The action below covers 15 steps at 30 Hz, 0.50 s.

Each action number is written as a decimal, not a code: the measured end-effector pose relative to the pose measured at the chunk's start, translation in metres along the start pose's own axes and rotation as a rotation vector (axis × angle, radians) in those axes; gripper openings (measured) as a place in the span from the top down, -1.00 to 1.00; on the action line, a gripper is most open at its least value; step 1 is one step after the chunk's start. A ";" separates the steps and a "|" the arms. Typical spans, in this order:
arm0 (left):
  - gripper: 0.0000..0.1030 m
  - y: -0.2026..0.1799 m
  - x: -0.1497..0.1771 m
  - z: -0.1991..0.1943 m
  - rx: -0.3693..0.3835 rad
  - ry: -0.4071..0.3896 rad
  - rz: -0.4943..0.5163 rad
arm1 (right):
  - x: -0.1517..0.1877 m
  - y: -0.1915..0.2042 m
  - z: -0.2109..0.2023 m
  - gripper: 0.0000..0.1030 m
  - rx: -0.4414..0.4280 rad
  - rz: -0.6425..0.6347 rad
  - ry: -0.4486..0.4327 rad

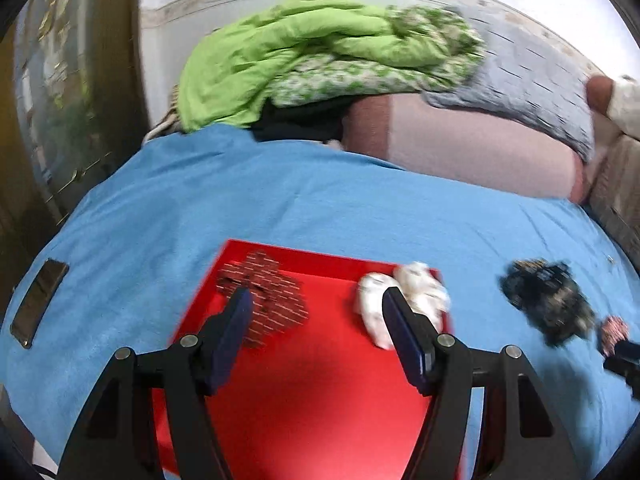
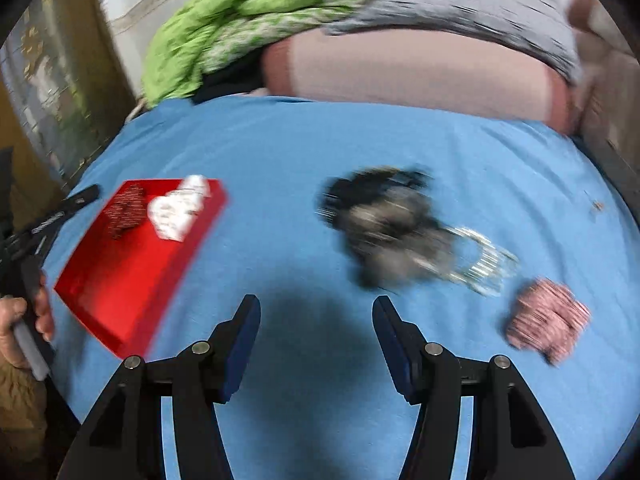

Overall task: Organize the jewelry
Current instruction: 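Carry both scrunchies into the red tray and open both tools, then grasp the grey sheer scrunchie with left tool while right tool grasps red plaid scrunchie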

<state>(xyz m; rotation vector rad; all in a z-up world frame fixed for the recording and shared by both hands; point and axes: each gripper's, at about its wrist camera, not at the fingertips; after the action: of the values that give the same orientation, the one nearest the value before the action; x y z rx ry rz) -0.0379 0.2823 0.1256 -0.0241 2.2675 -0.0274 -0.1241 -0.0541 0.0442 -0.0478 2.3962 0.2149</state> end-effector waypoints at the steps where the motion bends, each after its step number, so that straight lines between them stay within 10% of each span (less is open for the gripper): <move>1: -0.29 -0.009 0.001 -0.005 0.020 0.006 0.010 | 0.005 -0.020 -0.005 -0.22 0.017 0.027 -0.003; 15: -0.30 -0.186 0.013 0.035 0.352 0.313 0.067 | 0.021 -0.170 -0.016 -0.26 0.101 0.337 -0.080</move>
<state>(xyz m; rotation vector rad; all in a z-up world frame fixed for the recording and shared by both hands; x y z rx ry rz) -0.0178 0.0958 0.0983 0.2590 2.5413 -0.4194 -0.1336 -0.2239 0.0177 0.4065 2.3188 0.2467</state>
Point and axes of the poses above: each gripper's, at about its wrist camera, not at the fingertips, and z roughly the way its jaws point, y to its left, x to its underside, and after that the axes turned 1 degree about -z, right-handed
